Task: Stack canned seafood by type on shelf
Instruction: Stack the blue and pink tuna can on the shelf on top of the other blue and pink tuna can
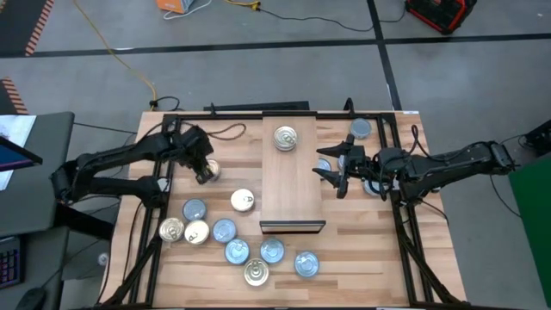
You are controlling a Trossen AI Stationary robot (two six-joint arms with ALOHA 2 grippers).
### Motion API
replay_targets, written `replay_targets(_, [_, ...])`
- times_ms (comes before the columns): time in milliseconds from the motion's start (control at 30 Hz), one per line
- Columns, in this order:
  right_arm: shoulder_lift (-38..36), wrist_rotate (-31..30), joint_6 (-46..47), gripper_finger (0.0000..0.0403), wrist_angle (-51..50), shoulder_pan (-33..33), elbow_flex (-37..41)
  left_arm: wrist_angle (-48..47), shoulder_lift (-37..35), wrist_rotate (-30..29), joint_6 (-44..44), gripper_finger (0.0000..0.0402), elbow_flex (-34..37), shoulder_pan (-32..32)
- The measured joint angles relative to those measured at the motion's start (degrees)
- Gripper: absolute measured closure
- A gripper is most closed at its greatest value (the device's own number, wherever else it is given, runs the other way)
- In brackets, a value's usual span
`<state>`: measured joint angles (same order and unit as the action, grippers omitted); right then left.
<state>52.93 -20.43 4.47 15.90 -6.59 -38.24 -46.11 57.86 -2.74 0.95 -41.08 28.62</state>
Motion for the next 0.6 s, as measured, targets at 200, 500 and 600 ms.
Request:
replay_targets(200, [0.00, 0.00, 0.00, 0.0085, 0.01, -0.01, 0.00, -0.11, -0.65, -6.05, 0.95, 0.0326, 0.00, -11.86])
replay_targets(500, [0.00, 0.00, 0.28, 0.0085, 0.07, 0.00, 0.00, -0.31, 1.42, -17.17, 0.83, 0.0224, 0.00, -24.66])
replay_targets(600, [0.00, 0.00, 0.46, 0.0085, 0.09, -0.04, 0.00, -0.31, 3.36, -19.89, 0.81, 0.0203, 0.00, -26.76])
